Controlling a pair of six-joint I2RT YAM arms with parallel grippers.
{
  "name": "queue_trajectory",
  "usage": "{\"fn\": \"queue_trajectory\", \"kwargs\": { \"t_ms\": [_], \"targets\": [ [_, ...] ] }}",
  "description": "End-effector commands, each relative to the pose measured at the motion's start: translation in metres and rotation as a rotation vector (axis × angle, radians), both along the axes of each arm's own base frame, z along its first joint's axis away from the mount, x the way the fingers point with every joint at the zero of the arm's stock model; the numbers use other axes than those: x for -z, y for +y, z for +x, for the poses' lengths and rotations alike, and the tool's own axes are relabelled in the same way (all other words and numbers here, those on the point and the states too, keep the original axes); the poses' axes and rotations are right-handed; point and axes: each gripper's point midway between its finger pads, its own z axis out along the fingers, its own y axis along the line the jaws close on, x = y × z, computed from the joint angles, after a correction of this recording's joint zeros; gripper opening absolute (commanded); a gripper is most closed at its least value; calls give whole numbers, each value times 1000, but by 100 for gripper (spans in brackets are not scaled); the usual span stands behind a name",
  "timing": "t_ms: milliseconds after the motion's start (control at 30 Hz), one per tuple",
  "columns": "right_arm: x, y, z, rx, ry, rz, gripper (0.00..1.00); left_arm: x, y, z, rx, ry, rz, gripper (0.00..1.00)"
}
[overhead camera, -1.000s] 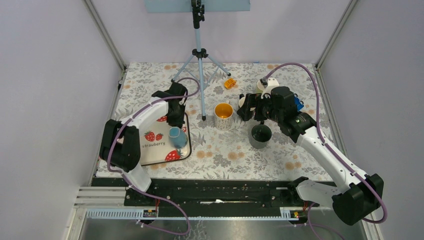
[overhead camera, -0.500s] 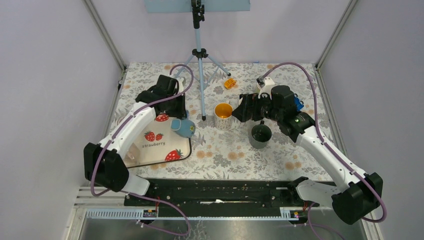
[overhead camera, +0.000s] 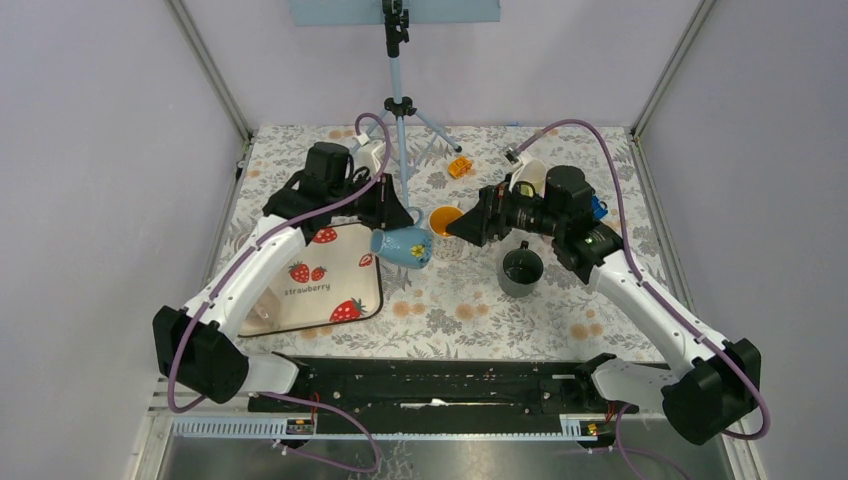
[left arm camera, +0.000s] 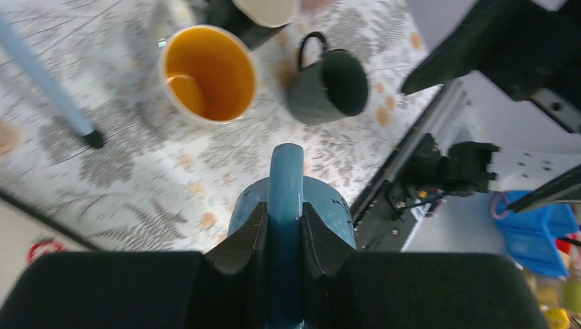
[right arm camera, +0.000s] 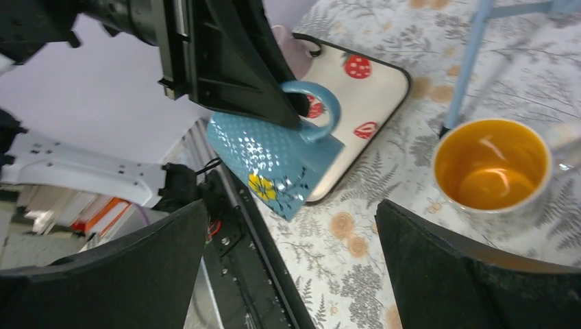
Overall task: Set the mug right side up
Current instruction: Turn over the cup on the tray.
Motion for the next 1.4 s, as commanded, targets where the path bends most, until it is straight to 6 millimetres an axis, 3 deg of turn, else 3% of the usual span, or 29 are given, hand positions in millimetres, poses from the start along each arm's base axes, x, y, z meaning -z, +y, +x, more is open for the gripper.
{"fn": "queue_trajectory", "kwargs": {
  "t_ms": [0, 633, 1067, 1367],
  "targets": [
    [-27, 19, -18, -169, -58, 124, 98, -63, -31, -27, 206, -137, -233, 0],
    [-32, 32, -29, -304, -11, 216, 63, -98, -50, -63, 393, -197, -449, 0],
    [-41, 34, -40, -383, 9, 274, 25, -98, -52, -68, 442, -183, -472, 0],
    [-44, 34, -44, -400, 17, 291, 25, -94, -56, -69, 461, -174, -483, 0]
  ]
}}
